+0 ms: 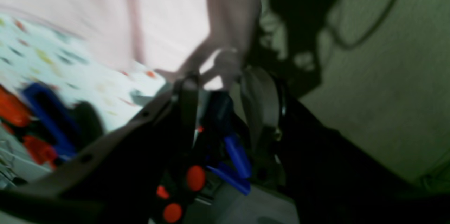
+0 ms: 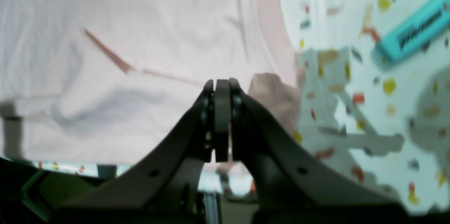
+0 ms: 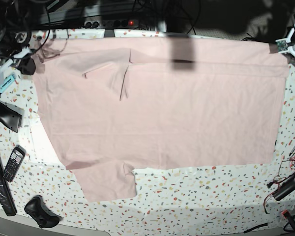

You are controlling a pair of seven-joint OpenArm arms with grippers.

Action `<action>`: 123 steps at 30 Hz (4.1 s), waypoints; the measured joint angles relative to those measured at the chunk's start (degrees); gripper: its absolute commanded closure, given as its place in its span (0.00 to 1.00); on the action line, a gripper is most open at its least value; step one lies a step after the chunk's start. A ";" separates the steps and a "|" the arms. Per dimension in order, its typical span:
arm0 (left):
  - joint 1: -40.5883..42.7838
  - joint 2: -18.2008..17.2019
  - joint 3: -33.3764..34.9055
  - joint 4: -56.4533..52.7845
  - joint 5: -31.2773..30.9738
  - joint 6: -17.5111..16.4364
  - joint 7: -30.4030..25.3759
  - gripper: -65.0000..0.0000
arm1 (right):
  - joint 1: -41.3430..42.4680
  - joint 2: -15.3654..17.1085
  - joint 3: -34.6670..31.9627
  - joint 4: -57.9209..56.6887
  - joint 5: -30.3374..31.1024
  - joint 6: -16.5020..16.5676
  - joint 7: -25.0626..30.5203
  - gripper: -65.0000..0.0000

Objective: Fold the T-shirt properly
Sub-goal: 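Lower the left gripper onto the shirt's side edge and grasp it, then move the right gripper to the opposite side edge and grasp it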

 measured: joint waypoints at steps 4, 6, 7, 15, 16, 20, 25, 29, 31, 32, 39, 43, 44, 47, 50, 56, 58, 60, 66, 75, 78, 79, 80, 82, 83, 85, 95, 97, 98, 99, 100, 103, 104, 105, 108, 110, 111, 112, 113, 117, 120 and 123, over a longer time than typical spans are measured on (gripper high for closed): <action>-1.86 -3.13 0.00 3.56 -6.45 -0.26 6.58 0.64 | 2.95 0.02 0.00 0.00 0.15 0.00 -0.07 0.97; -5.18 -3.54 0.02 3.45 -10.29 -0.24 7.39 0.64 | 4.37 -0.02 0.02 0.00 0.11 0.00 -0.22 0.84; -7.10 -3.45 -0.22 2.97 -12.81 -0.20 7.19 0.64 | 5.01 0.02 0.02 0.00 0.11 0.02 -0.22 0.78; -26.01 6.12 -0.74 -9.57 -28.74 7.54 3.63 0.64 | 6.38 0.02 0.04 0.00 0.96 0.00 -0.22 0.72; -28.57 8.04 -0.74 -12.07 -29.33 7.76 2.78 0.64 | 6.40 0.04 0.04 0.00 0.94 0.02 -0.20 0.72; -39.23 15.78 -0.92 -24.52 -30.62 7.76 2.58 0.64 | 6.54 0.04 0.02 0.00 4.04 0.02 0.24 0.72; -52.59 22.77 -1.03 -44.89 -30.23 8.13 2.45 0.64 | 6.54 0.04 0.02 0.00 4.44 0.02 0.02 0.72; -61.92 25.44 -1.05 -59.80 -30.53 8.13 -3.74 0.64 | 6.54 0.04 0.00 0.00 4.44 0.02 -0.42 0.72; -65.88 25.99 -1.07 -65.99 -30.49 8.26 -6.60 0.64 | 6.54 0.04 0.02 0.00 4.42 0.02 -1.03 0.72; -67.63 26.10 -1.07 -68.85 -30.45 8.57 -8.04 0.64 | 6.51 0.02 0.00 0.00 4.42 0.02 -1.36 0.72; -74.73 26.91 -1.27 -85.61 -30.18 10.51 -19.17 0.64 | 6.51 0.02 0.02 0.00 4.42 0.04 -3.13 0.72; -74.82 28.55 -1.25 -89.81 -30.14 11.54 -19.67 0.64 | 6.51 0.02 0.02 0.00 4.44 0.04 -3.58 0.72; -74.66 29.11 -1.25 -90.03 -30.14 11.74 -19.65 0.64 | 6.54 0.02 0.02 0.00 4.42 0.02 -3.85 0.72; -74.51 30.58 -1.27 -89.96 -30.12 11.54 -19.89 0.64 | 6.51 0.00 0.02 0.00 4.42 0.02 -3.87 0.72; -74.53 31.71 -1.31 -89.85 -27.47 12.09 -19.89 0.64 | 6.51 0.00 0.02 0.00 4.46 0.02 -4.09 0.72; -74.55 32.46 -1.31 -89.83 -27.30 13.79 -19.50 0.80 | 6.51 0.00 0.02 0.00 4.42 0.02 -4.72 0.72; -74.53 32.44 -1.33 -89.85 -27.32 13.79 -19.45 0.95 | 6.51 0.00 0.02 0.00 4.42 0.02 -3.72 0.72; -74.53 32.44 -1.36 -89.85 -27.30 13.81 -19.43 1.00 | 6.51 0.00 0.02 0.00 4.39 0.02 1.11 0.72; -74.53 32.46 -1.36 -89.85 -27.34 13.94 -19.58 1.00 | 11.52 0.04 -4.42 -4.96 -8.33 0.00 13.11 0.63; -74.55 32.48 -1.36 -89.85 -27.15 13.99 -19.12 1.00 | 33.73 3.58 -23.15 -19.87 -17.03 -2.69 10.64 0.59; -74.58 32.48 -1.36 -89.85 -27.30 13.94 -18.23 1.00 | 40.87 3.80 -26.88 -25.24 -20.17 -5.20 10.03 0.59; -74.58 32.48 -1.36 -89.85 -27.32 13.92 -18.16 1.00 | 43.15 3.87 -27.78 -28.24 -21.40 -5.81 10.47 0.59; -74.55 32.48 -1.36 -89.85 -27.34 13.84 -18.25 1.00 | 45.38 3.89 -28.52 -31.56 -21.94 -6.19 10.73 0.59; -74.58 32.50 -1.36 -89.85 -27.32 13.97 -18.27 1.00 | 50.21 4.07 -29.73 -39.30 -22.16 -6.45 10.67 0.59; -74.60 32.50 -1.36 -89.85 -27.30 14.01 -18.47 1.00 | 52.89 4.20 -30.25 -43.30 -22.64 -6.47 10.43 0.59; -74.66 32.57 -1.36 -89.83 -27.32 14.05 -18.25 1.00 | 59.12 4.44 -31.12 -50.86 -24.61 -6.51 10.38 0.59; -74.69 32.46 -1.36 -89.85 -27.32 13.94 -18.27 1.00 | 73.44 4.92 -33.88 -83.62 -38.18 -11.58 17.59 0.59; -74.69 32.46 -1.36 -89.85 -27.36 13.92 -18.14 1.00 | 73.33 5.01 -33.88 -86.36 -41.27 -11.69 19.96 0.59; -74.69 32.48 -1.36 -89.85 -27.34 13.92 -18.16 1.00 | 73.35 5.07 -33.88 -86.86 -41.81 -11.72 20.63 0.59; -74.69 32.48 -1.36 -89.83 -27.34 13.94 -18.16 1.00 | 73.42 5.11 -33.88 -87.38 -42.53 -11.74 21.59 0.59; -74.69 32.46 -1.36 -89.83 -27.34 13.92 -18.16 1.00 | 73.46 5.09 -33.86 -87.62 -42.56 -12.39 21.86 0.59; -74.69 32.44 -1.36 -89.85 -27.32 13.90 -18.16 1.00 | 72.37 5.05 -33.88 -87.82 -42.56 -12.98 22.93 0.59; -74.69 32.44 -1.36 -89.85 -27.32 13.90 -18.18 1.00 | 71.67 5.05 -33.88 -87.82 -42.56 -12.96 23.04 0.59; -74.69 32.44 -1.36 -89.85 -27.30 13.90 -18.18 1.00 | 70.90 5.01 -33.88 -87.86 -42.56 -12.98 23.23 0.59; -74.66 32.46 -1.36 -89.83 -27.32 13.90 -18.18 1.00 | 69.16 5.25 -33.81 -87.82 -42.47 -12.96 25.00 0.59; -74.66 32.46 -1.36 -89.85 -27.32 13.90 -18.18 1.00 | 68.17 5.22 -33.81 -87.67 -42.36 -12.94 26.43 0.59; -74.64 32.46 -1.36 -89.85 -27.34 13.90 -18.18 1.00 | 67.63 5.25 -33.81 -87.49 -42.21 -12.92 27.39 0.59; -74.66 32.44 -1.36 -89.85 -27.34 13.90 -18.16 1.00 | 67.30 5.27 -33.81 -87.45 -41.53 -12.92 27.41 0.60; -74.66 32.46 -1.36 -89.83 -27.32 13.92 -18.16 1.00 | 67.30 5.27 -33.81 -87.45 -41.44 -12.90 27.39 0.62; -74.66 32.46 -1.36 -89.85 -27.34 13.90 -18.16 1.00 | 67.14 5.27 -33.81 -87.43 -41.70 -12.96 27.39 0.85; -74.64 32.46 -1.36 -89.85 -27.34 13.90 -18.16 1.00 | 67.08 5.27 -33.81 -87.45 -41.68 -13.00 27.82 1.00; -74.53 32.46 -1.36 -89.83 -27.34 13.46 -18.16 1.00 | 66.99 5.27 -33.81 -87.45 -41.70 -12.98 29.16 1.00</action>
